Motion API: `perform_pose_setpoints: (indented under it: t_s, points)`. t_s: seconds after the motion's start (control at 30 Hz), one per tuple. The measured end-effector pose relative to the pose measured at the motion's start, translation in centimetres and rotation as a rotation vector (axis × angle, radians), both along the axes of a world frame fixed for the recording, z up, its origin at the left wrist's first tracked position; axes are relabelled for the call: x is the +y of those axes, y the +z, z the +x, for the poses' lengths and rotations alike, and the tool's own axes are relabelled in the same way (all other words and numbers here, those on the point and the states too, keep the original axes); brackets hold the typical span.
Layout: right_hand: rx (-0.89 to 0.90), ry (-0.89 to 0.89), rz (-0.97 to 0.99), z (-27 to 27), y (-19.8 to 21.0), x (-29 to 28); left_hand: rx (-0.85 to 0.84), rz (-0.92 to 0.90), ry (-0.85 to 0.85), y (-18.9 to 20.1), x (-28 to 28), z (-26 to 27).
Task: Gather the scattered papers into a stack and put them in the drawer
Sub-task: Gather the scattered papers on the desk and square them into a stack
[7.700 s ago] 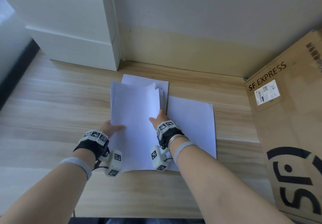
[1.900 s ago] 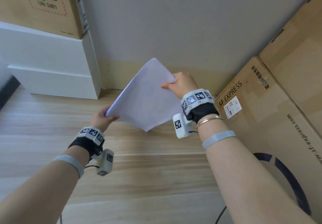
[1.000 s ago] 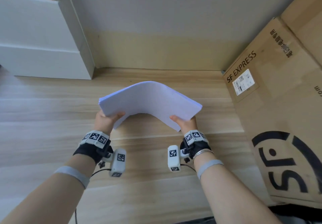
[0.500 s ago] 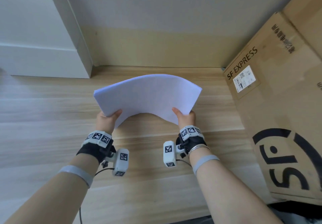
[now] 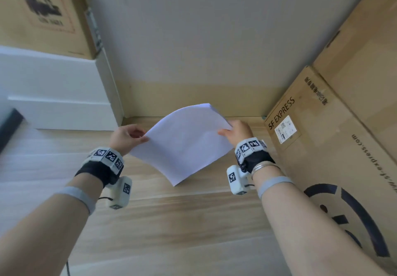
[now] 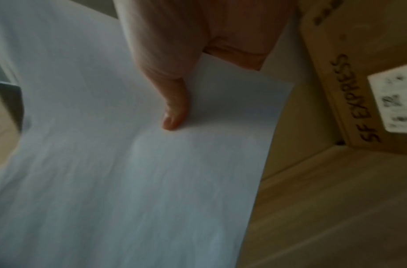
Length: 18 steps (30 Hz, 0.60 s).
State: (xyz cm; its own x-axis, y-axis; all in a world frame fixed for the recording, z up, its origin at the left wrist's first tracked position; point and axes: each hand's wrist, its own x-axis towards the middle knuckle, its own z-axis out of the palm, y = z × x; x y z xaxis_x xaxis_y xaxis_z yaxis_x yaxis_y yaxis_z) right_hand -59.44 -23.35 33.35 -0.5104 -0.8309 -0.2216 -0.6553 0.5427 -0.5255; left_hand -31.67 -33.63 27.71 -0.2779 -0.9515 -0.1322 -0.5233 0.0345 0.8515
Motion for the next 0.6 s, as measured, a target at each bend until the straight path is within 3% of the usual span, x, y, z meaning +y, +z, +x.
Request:
perform_pose_setpoints:
  t_s: [0.13,0.33,0.47,0.6]
  points:
    - [0.102,0.201,0.037,1.8,2.3,-1.4,-0.255,0.014,-0.182,2.2,0.1,-1.4]
    - [0.093,0.234,-0.035,2.5,2.8,-2.3,-0.143,0.102,-0.141,3.2,1.0,-2.0]
    - [-0.117,0.062,-0.264,1.2,1.3,-1.8,0.011,0.085,0.006,1.9,1.8,-1.3]
    - [-0.586,-0.093,-0.475,1.8,-0.6,-1.2,0.160,0.126,0.106,0.7,2.8,-1.4]
